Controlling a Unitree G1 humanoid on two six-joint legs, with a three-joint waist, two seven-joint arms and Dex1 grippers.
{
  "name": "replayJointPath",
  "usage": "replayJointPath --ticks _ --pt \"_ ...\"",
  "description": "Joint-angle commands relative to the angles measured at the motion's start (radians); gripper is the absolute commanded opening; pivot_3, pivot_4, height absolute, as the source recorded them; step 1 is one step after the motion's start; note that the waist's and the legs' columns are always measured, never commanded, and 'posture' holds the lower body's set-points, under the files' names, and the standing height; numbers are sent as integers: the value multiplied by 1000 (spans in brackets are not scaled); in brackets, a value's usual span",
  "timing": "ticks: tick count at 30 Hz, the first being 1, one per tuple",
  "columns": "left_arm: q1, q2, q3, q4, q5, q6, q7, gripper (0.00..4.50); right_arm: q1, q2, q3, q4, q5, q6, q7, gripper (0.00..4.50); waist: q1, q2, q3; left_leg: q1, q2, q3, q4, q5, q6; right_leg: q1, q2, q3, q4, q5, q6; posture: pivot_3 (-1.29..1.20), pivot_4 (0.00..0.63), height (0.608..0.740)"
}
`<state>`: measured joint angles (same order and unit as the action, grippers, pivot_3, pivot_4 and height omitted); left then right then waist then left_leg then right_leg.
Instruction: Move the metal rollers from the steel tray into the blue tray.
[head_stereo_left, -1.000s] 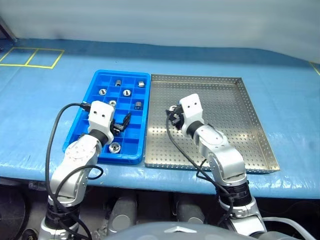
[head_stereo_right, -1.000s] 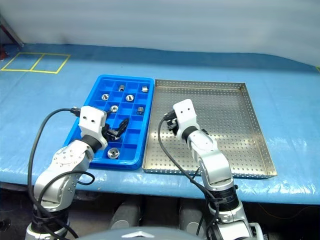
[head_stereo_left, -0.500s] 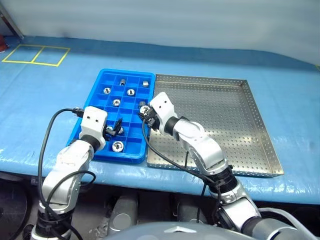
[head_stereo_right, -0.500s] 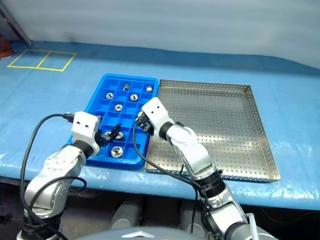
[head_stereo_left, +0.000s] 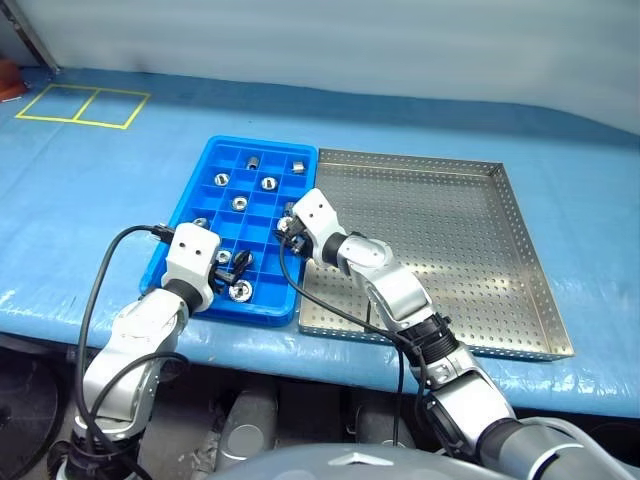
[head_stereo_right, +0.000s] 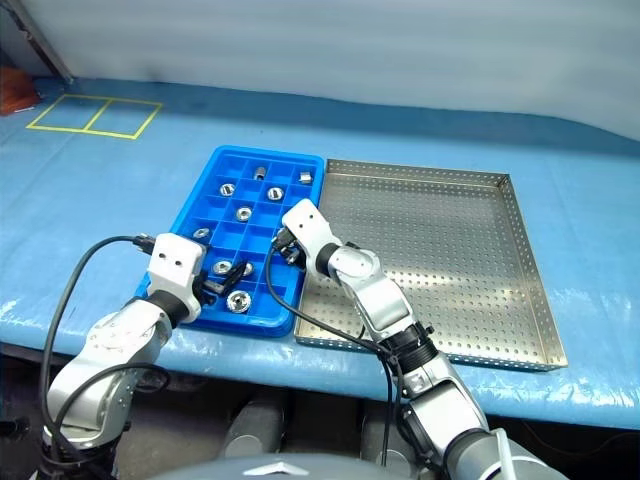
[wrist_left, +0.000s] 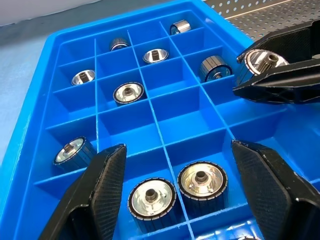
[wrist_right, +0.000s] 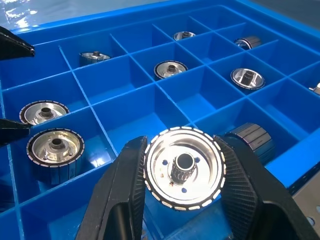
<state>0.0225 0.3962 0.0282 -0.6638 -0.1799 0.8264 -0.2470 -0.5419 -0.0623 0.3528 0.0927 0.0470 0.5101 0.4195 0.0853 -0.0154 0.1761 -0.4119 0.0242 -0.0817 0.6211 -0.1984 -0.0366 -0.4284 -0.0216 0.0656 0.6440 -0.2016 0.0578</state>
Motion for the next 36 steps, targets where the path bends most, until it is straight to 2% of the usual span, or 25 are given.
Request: replayJointPath --ticks 1,11,17,19,25,36 --pt "3 -1 7 -44 -10 -3 -6 3642 -13 9 -10 -70 5 -16 11 1691 2 0 0 0 0 0 0 0 0 0 0 0 0 0 0 337 150 740" --pt "-6 0 2 -28 -6 -3 -13 3642 70 -4 52 -192 1 55 41 1691 1 0 0 0 0 0 0 0 0 0 0 0 0 0 0 322 150 740" --pt "-11 -1 -3 -24 -5 -3 -19 3642 77 -7 40 -143 -5 78 32 1691 1 0 0 0 0 0 0 0 0 0 0 0 0 0 0 318 150 740" --pt "-11 0 -2 -24 -5 -3 -20 3642 76 -11 36 -135 -8 87 30 2450 2 0 0 0 0 0 0 0 0 0 0 0 0 0 0 318 150 740" --pt "-11 1 0 -24 -4 -2 -19 3642 83 -2 20 -152 -14 92 -3 4350 6 0 0 0 0 0 0 0 0 0 0 0 0 0 0 319 150 740" --pt "-38 -44 49 9 35 -23 65 3642 121 -48 -101 -297 -3 109 -64 4350 11 0 0 0 0 0 0 0 0 0 0 0 0 0 0 318 150 740"
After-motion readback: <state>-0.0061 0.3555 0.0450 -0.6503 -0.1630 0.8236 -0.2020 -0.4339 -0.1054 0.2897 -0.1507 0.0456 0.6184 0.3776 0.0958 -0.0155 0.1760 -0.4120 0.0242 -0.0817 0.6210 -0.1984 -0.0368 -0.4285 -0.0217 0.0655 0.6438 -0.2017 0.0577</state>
